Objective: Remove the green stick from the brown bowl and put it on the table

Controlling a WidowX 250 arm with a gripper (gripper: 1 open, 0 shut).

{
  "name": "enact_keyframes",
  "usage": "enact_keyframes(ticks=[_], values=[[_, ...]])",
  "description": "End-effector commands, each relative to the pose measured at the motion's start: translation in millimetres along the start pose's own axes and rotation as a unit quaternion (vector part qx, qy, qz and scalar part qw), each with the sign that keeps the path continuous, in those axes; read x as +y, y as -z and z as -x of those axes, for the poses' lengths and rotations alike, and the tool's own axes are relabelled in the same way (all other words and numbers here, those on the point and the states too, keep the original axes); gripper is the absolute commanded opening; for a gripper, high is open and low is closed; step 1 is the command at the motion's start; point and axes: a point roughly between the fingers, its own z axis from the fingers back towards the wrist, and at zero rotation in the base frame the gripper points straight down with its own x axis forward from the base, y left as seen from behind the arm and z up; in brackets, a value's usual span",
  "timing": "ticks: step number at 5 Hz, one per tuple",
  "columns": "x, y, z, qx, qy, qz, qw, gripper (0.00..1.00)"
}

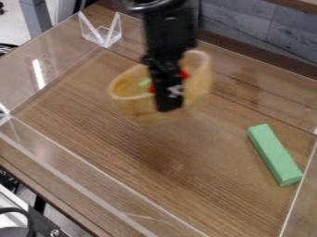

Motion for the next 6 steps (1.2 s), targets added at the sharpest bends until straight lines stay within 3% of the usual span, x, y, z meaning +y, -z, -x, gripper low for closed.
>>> enact_keyframes(ticks=[1, 4, 5, 6], values=[[17, 2.2, 9.6, -0.013, -0.002, -0.015, 0.9998, 0.00], [30, 6.1, 19.9, -0.009, -0.010, -0.021, 0.9997, 0.00], [34, 8.8, 19.8, -0.008, -0.007, -0.021, 0.9997, 0.00], [28, 9.2, 10.3, -0.005, 0.007, -0.019, 0.9998, 0.00]])
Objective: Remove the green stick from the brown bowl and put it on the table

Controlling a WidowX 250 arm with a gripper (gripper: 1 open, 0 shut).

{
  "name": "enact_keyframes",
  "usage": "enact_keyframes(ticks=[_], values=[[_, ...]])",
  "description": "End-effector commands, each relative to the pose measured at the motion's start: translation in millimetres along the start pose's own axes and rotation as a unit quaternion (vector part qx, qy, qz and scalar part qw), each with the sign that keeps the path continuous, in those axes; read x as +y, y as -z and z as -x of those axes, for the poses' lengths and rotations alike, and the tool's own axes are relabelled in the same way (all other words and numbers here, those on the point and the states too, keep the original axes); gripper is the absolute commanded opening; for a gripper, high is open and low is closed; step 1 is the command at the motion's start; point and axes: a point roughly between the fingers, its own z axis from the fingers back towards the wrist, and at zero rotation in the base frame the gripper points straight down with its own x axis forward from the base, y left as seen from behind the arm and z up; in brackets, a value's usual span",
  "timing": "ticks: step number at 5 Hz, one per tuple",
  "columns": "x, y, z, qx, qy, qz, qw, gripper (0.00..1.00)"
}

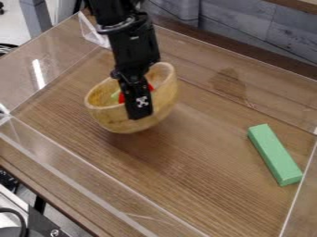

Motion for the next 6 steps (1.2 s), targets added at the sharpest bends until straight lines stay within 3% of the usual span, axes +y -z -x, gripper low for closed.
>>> enact_keyframes(ticks=[1, 3, 5, 6], values=[[-3, -12.1, -17.9, -0.011, 0.023, -0.021, 0.9994, 0.00], [21, -7.6, -5.6, 0.007, 0.071, -0.013, 0.9974, 0.00], [22, 2.1, -6.9, 0.020, 0.117, -0.007, 0.9928, 0.00], [23, 11.8, -5.7, 0.020, 0.107, -0.009, 0.9940, 0.00]])
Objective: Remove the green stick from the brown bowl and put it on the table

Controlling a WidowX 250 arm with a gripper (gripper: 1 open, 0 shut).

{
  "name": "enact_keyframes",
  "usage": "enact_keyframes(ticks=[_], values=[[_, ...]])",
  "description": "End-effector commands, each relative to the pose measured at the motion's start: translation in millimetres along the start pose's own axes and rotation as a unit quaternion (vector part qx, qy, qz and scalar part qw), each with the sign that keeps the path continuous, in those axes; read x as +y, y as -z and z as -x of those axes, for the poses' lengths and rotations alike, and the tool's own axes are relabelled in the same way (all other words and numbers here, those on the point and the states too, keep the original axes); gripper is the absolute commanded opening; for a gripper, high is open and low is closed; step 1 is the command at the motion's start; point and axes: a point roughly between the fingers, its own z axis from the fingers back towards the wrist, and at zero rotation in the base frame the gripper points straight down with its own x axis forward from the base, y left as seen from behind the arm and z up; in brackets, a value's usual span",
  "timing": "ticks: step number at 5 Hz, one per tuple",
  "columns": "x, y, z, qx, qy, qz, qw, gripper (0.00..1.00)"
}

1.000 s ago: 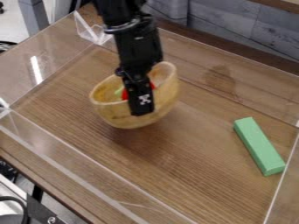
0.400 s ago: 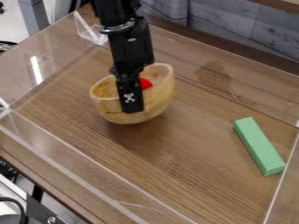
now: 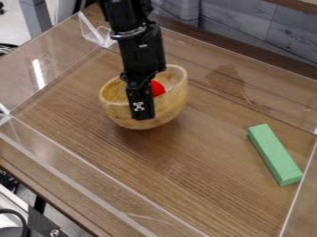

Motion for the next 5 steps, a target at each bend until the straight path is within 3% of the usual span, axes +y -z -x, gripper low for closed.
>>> enact_keyframes(ticks=[1, 3, 4, 5], values=[[3, 5.4, -2.0, -0.005, -0.010, -0.011, 0.9999, 0.00], [4, -12.9, 0.7, -0.002, -0.018, -0.011, 0.9998, 0.00], [2, -16.7, -0.7, -0.011, -0.025, -0.019, 0.9995, 1.00], [17, -25.3, 8.3, -0.015, -0.038, -0.023, 0.9989, 0.00]])
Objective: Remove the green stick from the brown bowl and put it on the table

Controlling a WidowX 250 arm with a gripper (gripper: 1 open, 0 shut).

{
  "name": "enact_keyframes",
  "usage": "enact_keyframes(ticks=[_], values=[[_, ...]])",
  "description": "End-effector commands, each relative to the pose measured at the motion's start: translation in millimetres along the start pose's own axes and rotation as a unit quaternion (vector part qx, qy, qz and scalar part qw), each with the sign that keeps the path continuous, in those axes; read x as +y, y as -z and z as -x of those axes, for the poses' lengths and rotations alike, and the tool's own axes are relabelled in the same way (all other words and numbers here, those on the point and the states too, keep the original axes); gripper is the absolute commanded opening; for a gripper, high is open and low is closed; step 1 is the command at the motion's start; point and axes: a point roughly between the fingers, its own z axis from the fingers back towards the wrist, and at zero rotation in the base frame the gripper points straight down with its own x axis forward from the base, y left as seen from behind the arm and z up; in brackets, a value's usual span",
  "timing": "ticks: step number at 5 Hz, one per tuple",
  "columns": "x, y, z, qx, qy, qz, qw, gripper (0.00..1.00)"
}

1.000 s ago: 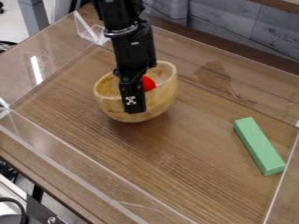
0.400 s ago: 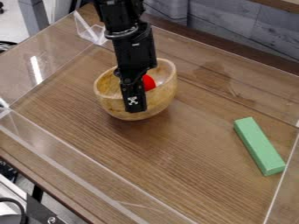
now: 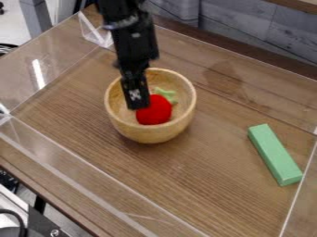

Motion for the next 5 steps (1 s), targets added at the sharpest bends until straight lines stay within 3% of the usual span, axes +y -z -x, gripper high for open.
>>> enact_keyframes(ticks=[1, 3, 4, 5], values=[[19, -19.1, 3.5, -0.014, -0.006, -0.022, 0.9997, 0.00], [29, -23.4, -2.8, -0.023, -0.041, -0.027, 0.9986, 0.00], [21, -13.6, -8.9, -0.025, -0.047, -0.025, 0.9982, 1.00], [15, -8.7, -11.6, -0.032, -0.062, -0.027, 0.9972, 0.00]])
